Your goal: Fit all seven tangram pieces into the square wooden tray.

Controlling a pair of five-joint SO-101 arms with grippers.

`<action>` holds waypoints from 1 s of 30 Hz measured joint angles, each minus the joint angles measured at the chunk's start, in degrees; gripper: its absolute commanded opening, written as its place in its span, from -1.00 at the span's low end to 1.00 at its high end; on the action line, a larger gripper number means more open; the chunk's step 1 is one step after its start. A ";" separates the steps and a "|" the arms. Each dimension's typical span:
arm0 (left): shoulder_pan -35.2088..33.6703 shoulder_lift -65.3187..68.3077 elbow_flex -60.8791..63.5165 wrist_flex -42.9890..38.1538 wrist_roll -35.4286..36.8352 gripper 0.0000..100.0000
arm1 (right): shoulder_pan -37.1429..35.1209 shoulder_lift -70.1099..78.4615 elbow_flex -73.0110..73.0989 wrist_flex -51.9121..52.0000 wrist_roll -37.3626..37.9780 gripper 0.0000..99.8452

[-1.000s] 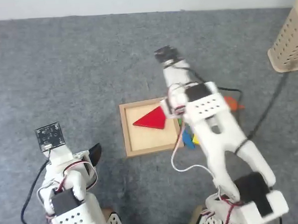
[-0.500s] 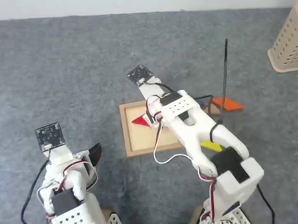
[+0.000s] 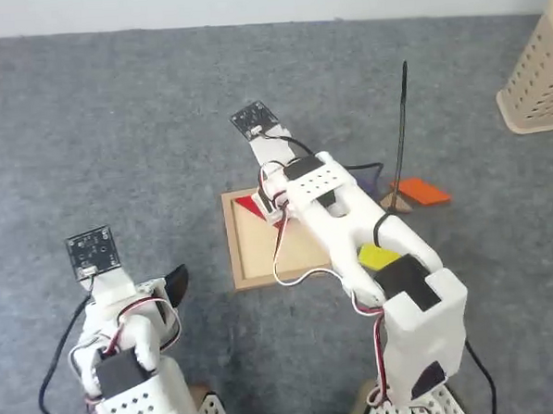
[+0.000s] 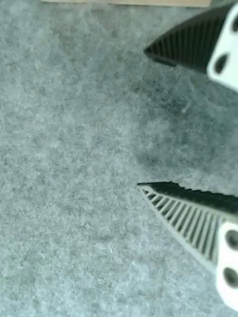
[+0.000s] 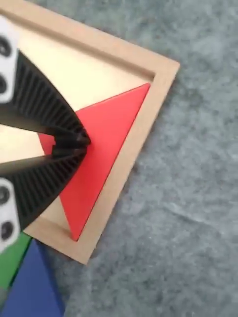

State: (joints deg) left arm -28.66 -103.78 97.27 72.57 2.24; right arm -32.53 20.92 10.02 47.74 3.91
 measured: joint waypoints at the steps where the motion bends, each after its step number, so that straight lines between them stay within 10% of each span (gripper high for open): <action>1: 0.00 0.00 0.00 0.00 0.00 -0.29 | 0.00 0.00 0.00 0.00 0.00 -0.97; 30: 0.00 0.00 0.00 0.00 0.00 -0.29 | 1.32 -18.73 5.63 16.26 2.46 -0.60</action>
State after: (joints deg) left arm -28.66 -103.78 97.27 72.57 2.24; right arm -31.21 2.20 15.65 64.00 6.37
